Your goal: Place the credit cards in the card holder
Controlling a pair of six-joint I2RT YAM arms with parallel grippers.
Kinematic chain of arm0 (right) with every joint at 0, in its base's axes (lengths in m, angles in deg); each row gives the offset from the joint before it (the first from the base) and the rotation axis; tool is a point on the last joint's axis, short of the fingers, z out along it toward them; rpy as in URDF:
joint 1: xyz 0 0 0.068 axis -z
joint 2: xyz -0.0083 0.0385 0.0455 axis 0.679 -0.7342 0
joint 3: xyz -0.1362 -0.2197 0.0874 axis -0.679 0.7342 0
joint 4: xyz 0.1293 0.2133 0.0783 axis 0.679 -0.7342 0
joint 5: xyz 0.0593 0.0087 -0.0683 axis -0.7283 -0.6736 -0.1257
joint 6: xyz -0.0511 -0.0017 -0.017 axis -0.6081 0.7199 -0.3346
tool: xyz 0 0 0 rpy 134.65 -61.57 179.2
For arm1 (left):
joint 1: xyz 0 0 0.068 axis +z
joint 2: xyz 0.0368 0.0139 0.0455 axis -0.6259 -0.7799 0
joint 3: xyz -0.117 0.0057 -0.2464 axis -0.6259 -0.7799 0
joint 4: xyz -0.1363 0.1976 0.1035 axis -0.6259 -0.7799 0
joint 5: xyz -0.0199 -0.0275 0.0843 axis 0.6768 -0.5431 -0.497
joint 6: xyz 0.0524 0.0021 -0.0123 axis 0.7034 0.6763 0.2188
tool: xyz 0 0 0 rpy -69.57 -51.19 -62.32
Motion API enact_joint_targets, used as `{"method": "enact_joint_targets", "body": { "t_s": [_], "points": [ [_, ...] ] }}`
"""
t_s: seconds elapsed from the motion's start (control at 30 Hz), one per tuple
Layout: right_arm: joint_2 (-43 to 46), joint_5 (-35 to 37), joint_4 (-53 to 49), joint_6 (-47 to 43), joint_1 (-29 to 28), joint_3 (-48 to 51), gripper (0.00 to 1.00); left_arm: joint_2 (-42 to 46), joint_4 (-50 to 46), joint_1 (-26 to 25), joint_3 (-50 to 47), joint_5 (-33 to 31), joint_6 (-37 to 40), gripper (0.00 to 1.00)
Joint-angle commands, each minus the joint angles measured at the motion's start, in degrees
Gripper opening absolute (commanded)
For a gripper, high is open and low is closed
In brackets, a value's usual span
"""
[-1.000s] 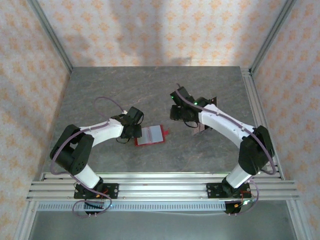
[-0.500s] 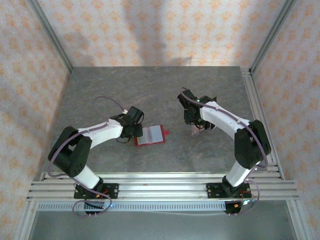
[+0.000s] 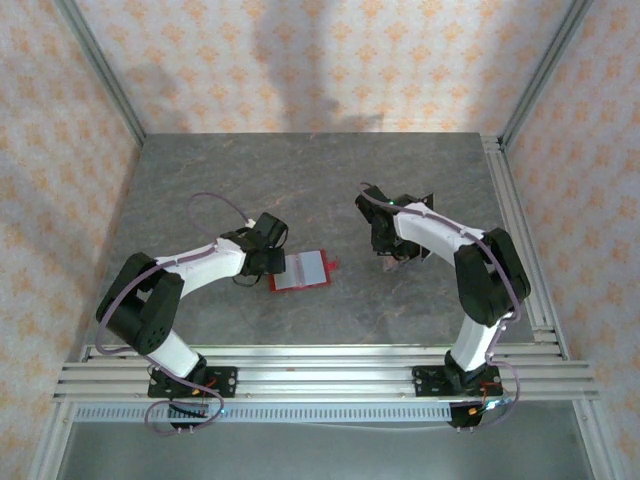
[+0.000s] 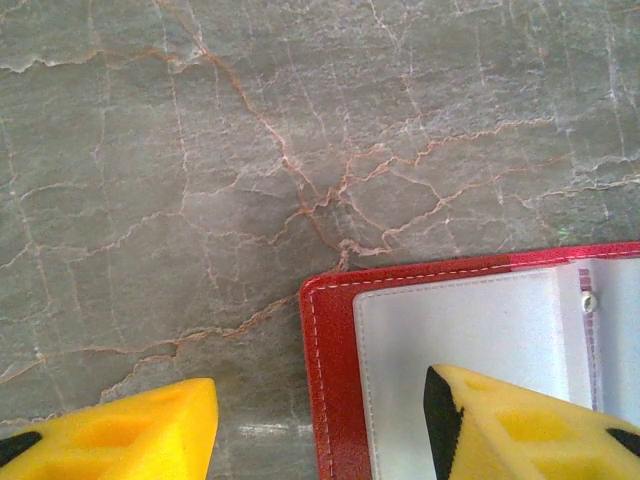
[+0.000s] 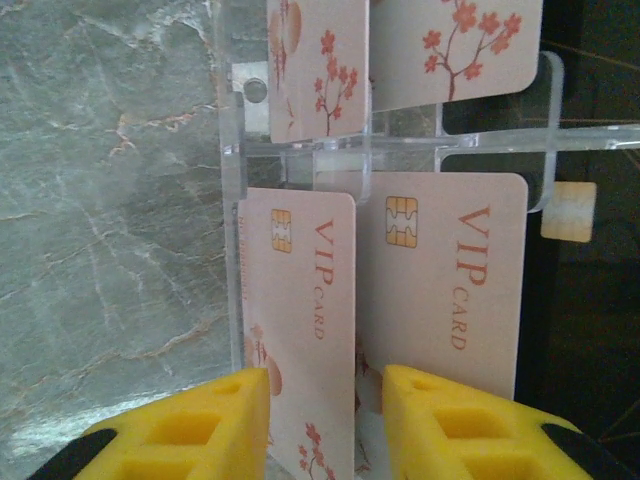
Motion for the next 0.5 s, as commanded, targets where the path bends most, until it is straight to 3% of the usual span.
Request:
{"method": "enact_joint_targets", "body": {
  "t_s": [0.0,0.47],
  "points": [
    [-1.0,1.6,-0.4,0.2,0.3,0.7,0.34,1.2,0.5,-0.3,1.0,-0.7,0.4,0.58],
    [-0.6,-1.3,1.3,0.0,0.9,0.9,0.18,0.5,1.0,-0.3,1.1,-0.6,0.4,0.58]
  ]
}}
